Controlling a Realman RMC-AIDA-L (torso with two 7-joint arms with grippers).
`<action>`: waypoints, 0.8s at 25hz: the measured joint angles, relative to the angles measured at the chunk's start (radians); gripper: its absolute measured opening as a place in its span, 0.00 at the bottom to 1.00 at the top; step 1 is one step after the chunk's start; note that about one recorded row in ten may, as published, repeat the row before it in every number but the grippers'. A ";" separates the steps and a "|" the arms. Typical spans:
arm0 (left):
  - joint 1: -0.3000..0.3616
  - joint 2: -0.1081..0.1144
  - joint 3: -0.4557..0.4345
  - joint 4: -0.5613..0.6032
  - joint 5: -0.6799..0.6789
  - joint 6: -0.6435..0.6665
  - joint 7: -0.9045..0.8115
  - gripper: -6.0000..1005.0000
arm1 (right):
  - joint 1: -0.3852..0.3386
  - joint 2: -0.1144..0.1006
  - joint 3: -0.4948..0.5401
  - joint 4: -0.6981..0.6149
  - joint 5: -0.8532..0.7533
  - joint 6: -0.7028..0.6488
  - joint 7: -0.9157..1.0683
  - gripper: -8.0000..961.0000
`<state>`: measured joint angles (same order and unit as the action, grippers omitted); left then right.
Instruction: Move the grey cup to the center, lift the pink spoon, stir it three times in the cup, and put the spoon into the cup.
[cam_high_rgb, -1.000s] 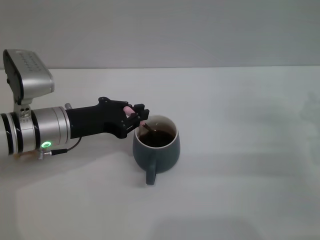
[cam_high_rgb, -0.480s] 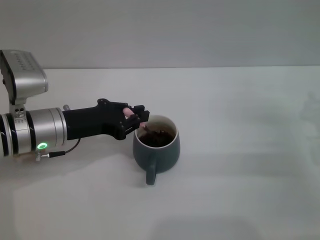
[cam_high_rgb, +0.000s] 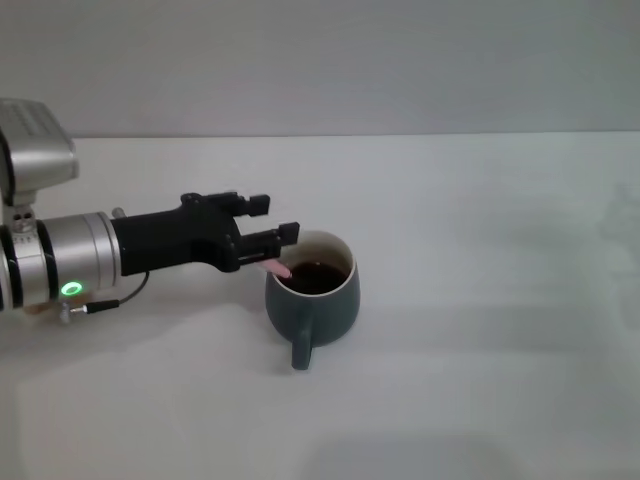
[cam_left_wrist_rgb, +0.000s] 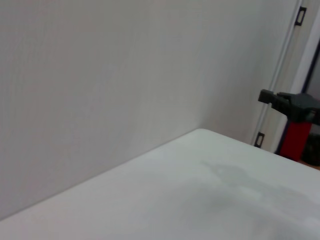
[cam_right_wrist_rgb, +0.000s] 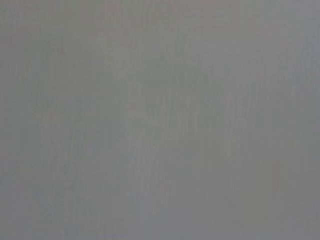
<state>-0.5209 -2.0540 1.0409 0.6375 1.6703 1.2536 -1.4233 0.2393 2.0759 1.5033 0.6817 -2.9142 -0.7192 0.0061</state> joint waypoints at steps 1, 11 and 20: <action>0.005 0.000 -0.003 0.012 -0.004 0.000 -0.004 0.36 | 0.000 0.000 0.000 0.001 0.000 0.000 0.000 0.01; 0.020 -0.004 -0.289 0.044 -0.104 -0.093 0.065 0.65 | -0.016 0.000 0.000 0.001 -0.001 -0.004 0.000 0.01; 0.024 -0.005 -0.443 -0.034 -0.302 -0.216 0.306 0.65 | -0.034 -0.001 0.042 -0.038 0.003 -0.030 0.000 0.01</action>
<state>-0.4971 -2.0593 0.5982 0.6034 1.3685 1.0375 -1.1169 0.2058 2.0753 1.5449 0.6439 -2.9109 -0.7489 0.0058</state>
